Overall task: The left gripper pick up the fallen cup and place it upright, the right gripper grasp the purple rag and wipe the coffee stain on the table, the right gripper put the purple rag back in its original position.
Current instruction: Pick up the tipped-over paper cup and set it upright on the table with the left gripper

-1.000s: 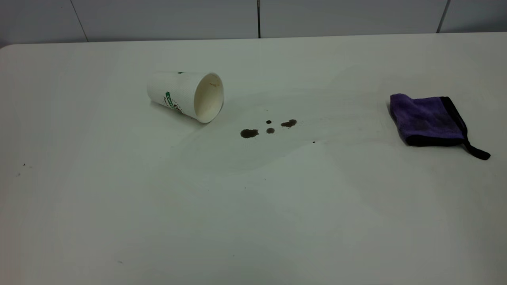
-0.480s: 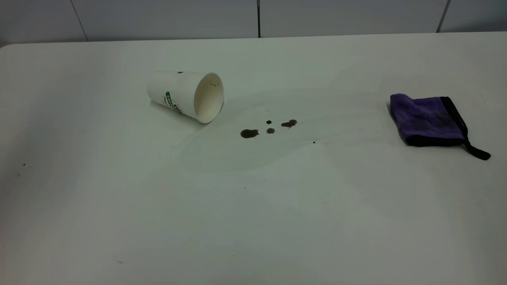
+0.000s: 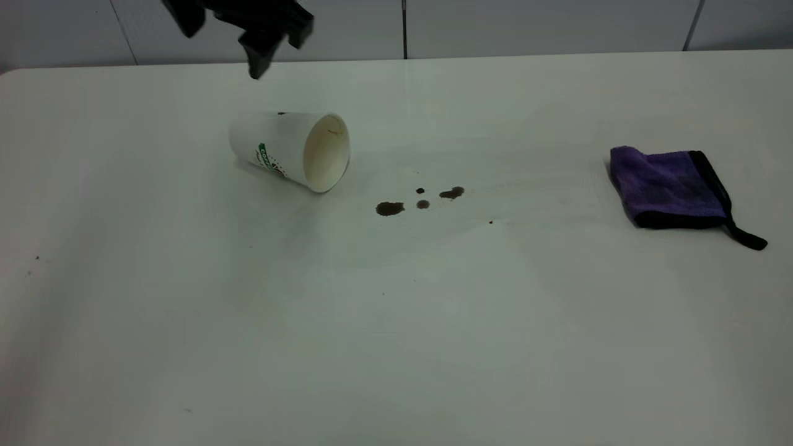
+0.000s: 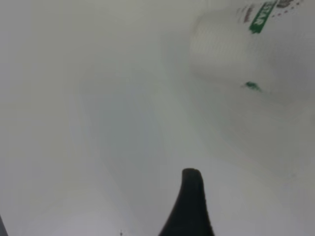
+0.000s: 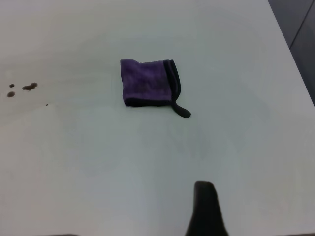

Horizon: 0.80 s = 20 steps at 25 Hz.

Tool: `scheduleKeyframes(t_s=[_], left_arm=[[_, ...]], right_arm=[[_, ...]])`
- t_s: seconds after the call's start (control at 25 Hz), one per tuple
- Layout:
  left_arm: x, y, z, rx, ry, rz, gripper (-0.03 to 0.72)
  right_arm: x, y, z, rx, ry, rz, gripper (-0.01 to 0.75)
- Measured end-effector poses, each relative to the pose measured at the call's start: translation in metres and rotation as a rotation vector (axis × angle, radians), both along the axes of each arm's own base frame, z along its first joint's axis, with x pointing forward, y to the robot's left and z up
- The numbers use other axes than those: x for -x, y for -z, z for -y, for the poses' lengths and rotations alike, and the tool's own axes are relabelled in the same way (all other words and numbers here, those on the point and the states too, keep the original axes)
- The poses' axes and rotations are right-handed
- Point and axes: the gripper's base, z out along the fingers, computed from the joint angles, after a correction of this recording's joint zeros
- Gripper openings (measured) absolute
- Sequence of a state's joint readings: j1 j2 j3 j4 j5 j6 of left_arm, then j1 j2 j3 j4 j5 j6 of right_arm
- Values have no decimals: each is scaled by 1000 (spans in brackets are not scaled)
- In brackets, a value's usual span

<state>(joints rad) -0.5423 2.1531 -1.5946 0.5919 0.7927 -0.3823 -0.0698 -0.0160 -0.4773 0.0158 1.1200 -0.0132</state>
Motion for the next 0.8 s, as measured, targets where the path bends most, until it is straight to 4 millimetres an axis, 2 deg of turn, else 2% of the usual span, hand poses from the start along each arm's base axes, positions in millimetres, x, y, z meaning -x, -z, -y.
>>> scheduleKeyframes(t_s=[0.16,0.32,0.48,0.8], left_arm=[[-5,25,22,-84,80,8,715],[-7,56,33,-129,113,25,706],[-12,83,35,-152,110,73,700],[-23,119,34,-187,109,213,690]], right_arm=[[0,0,0,0,0,0,586],[0,0,0,0,0,0,586],[0,0,0,0,0,0,586],[0,0,0,0,0,0,586]])
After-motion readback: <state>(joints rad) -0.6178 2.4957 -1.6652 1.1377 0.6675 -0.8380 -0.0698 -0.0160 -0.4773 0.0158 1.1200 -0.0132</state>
